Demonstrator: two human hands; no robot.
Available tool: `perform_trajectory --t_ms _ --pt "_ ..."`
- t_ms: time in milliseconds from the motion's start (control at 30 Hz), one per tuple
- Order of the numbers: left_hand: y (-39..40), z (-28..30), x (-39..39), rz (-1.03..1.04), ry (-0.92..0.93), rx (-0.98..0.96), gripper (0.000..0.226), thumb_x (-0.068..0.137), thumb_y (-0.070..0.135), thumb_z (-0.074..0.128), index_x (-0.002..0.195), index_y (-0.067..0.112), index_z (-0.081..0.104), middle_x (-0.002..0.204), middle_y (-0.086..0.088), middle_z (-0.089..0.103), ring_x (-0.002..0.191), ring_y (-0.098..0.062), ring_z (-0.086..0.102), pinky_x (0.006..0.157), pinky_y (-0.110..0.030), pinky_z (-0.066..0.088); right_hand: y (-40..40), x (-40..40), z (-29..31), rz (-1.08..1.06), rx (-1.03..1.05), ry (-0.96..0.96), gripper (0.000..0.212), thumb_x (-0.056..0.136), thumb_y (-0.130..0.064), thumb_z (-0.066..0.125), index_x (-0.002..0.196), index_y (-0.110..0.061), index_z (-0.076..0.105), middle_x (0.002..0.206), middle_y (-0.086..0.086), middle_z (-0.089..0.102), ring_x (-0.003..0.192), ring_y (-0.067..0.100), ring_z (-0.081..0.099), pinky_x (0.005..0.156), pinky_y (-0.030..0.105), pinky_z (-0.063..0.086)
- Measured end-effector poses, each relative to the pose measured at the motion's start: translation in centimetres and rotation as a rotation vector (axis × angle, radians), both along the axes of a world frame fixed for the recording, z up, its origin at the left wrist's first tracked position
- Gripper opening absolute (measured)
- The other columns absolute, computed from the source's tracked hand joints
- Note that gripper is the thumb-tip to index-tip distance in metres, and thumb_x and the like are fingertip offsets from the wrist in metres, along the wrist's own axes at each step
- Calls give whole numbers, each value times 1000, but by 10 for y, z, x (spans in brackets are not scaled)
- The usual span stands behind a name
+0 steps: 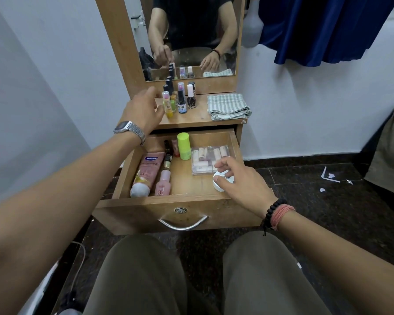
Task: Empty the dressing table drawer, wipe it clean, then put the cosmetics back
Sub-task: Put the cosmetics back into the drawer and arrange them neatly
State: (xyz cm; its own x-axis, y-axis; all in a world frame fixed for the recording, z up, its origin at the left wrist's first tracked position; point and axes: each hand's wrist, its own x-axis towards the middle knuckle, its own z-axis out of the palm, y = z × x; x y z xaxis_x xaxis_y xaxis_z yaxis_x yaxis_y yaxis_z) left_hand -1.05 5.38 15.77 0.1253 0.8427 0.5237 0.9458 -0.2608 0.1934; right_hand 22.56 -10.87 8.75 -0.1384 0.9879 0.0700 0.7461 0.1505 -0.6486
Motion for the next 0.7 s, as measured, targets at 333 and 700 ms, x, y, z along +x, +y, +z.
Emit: perform_trajectory --t_ms 333,700 --pt "22 6 8 -16 90 -77 37 94 26 51 131 22 56 120 -10 56 102 -31 58 82 -39 47 1 0 -1 -4 11 -15 28 93 -36 54 120 -31 49 118 -13 60 105 10 58 89 38 49" --pt "17 6 10 -46 -10 -12 10 91 25 53 99 21 56 99 -3 68 85 -26 63 69 -35 46 1 0 -1 3 13 -22 27 93 -36 54 118 -30 49 119 -12 60 104 12 59 88 41 50"
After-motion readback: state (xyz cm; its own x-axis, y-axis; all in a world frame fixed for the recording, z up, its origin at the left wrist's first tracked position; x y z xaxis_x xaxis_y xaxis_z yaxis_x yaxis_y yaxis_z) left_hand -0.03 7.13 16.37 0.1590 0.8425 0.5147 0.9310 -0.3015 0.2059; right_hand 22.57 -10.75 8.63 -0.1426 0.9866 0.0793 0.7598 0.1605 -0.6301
